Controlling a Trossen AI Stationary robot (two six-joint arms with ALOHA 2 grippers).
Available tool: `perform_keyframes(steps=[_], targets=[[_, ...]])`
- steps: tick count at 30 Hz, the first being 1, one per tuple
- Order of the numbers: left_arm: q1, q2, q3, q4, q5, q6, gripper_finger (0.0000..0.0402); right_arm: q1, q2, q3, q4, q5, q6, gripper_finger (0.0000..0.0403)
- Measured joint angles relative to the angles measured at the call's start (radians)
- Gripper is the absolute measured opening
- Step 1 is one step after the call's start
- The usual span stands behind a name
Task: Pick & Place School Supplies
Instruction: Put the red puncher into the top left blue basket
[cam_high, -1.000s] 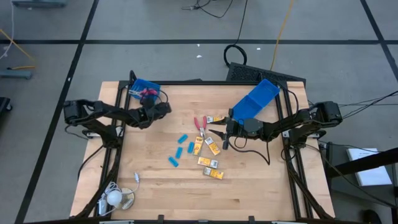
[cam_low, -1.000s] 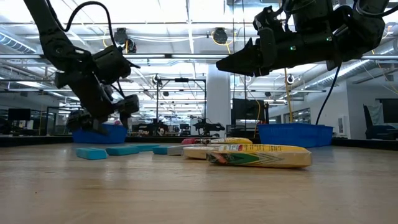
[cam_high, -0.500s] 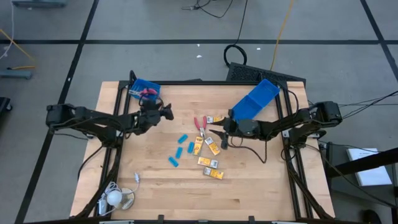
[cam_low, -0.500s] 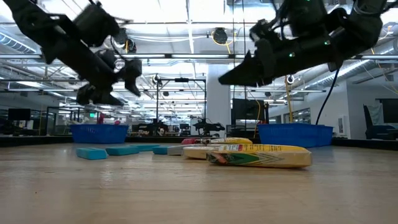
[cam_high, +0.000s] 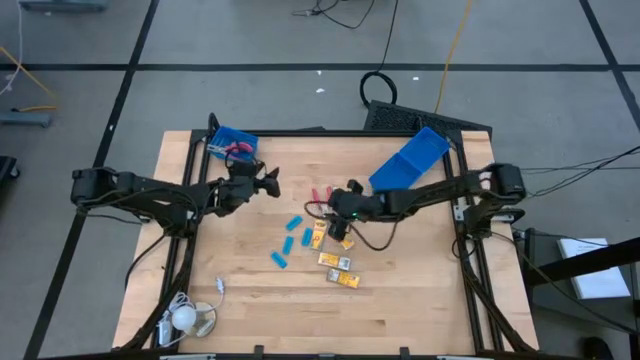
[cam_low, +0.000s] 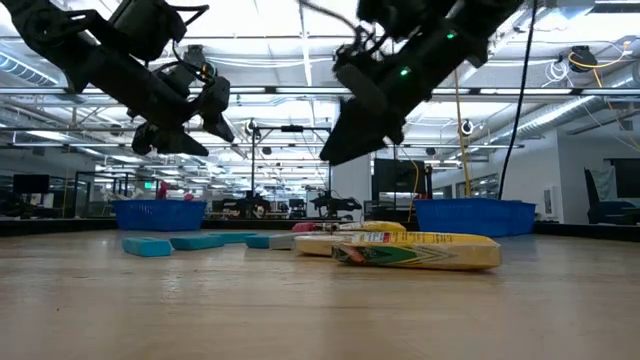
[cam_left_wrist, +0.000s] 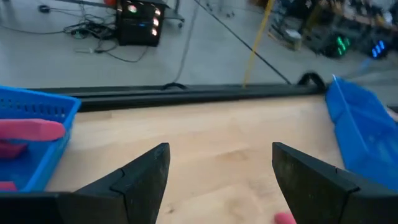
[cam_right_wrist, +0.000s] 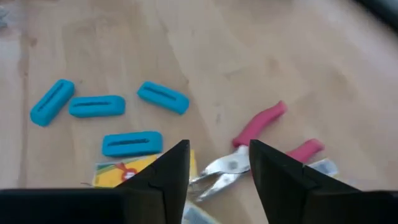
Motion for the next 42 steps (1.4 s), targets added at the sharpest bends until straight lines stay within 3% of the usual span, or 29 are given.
perform_keyframes(steps=[6,10,19,36,42], targets=[[0.006,0.0,0.0,0.004,0.153,0.246,0.0287,-0.002,0.131,0.077,-0.04,-0.004,0.104,0.0175],[0.005,0.0,0.0,0.01,0.162,0.326,0.0287,-0.016,0.173,0.091,-0.069,-0.005,0.178,0.0173],[0.005,0.0,0.0,0.01,0.164,0.331,0.0287,-0.037,0.188,0.093,-0.071,-0.058,0.253,0.0171],[0.006,0.0,0.0,0.026,0.169,0.33,0.0287,-0.033,0.246,0.096,-0.06,-0.042,0.258,0.0169],[0.006,0.0,0.0,0.026,0.175,0.329,0.0287,-0.033,0.238,0.096,-0.144,-0.024,0.268,0.0169]])
